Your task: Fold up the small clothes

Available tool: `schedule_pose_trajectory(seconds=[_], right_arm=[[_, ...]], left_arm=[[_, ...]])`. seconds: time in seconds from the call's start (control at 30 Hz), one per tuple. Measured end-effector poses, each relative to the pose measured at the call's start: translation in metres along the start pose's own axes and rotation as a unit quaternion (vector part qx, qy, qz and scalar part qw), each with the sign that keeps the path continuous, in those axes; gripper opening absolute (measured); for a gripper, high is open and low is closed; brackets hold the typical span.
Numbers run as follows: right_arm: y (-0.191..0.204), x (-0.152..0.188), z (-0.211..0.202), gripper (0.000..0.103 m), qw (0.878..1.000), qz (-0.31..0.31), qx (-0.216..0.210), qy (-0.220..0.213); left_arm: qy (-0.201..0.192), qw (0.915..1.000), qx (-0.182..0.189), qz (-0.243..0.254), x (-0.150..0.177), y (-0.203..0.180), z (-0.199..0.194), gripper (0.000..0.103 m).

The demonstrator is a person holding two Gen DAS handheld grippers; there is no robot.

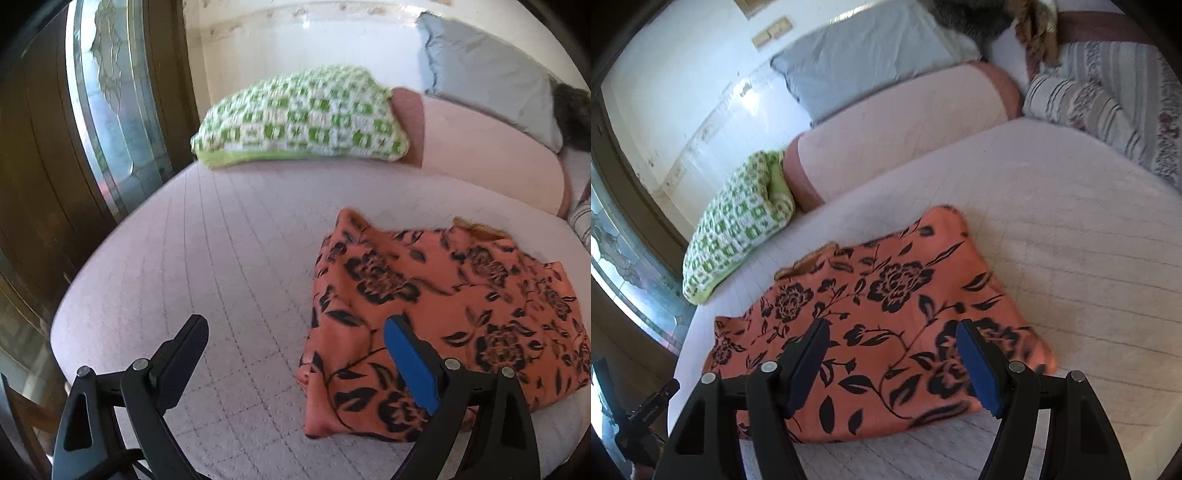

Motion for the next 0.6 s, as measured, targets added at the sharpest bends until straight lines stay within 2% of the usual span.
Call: schedule_pose_trajectory(seconds=[0.13, 0.23, 0.3, 0.33, 0.37, 0.5, 0.6], right_arm=[[0.01, 0.009, 0.025, 0.074, 0.999, 0.013, -0.021, 0.038], [0.025, 0.018, 0.038, 0.068, 0.998, -0.018, -0.03, 0.06], [0.024, 0.036, 0.057, 0.067, 0.993, -0.019, -0.025, 0.115], [0.02, 0.041, 0.062, 0.065, 0.992, -0.023, -0.012, 0.127], [0.022, 0.039, 0.059, 0.062, 0.992, -0.031, -0.008, 0.119], [0.028, 0.029, 0.037, 0.063, 0.996, -0.017, -0.039, 0.076], [0.038, 0.025, 0.027, 0.063, 0.996, -0.026, -0.062, 0.055]], left_arm=[[0.074, 0.9971, -0.018, 0.001, 0.017, 0.001, 0.036, 0.096], [0.084, 0.9964, -0.013, 0.007, 0.024, -0.004, 0.042, 0.096], [0.094, 0.9951, -0.018, 0.027, 0.03, -0.01, 0.049, 0.096], [0.1, 0.9941, -0.02, 0.036, 0.032, -0.011, 0.052, 0.096], [0.102, 0.994, -0.018, 0.034, 0.03, -0.011, 0.052, 0.096], [0.083, 0.9962, 0.011, -0.022, 0.024, 0.008, 0.026, 0.096], [0.109, 0.9893, 0.046, -0.085, 0.044, 0.023, 0.01, 0.096]])
Point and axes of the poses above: each gripper's, at about its wrist camera, not at the fingertips, and z roughly the way its jaws point, y to its left, x to its underside, the point moved 9 cm from there along z, roughly the way its jaws point, and after that the axes turned 4 degrees about -z, right-handed, at the moved point
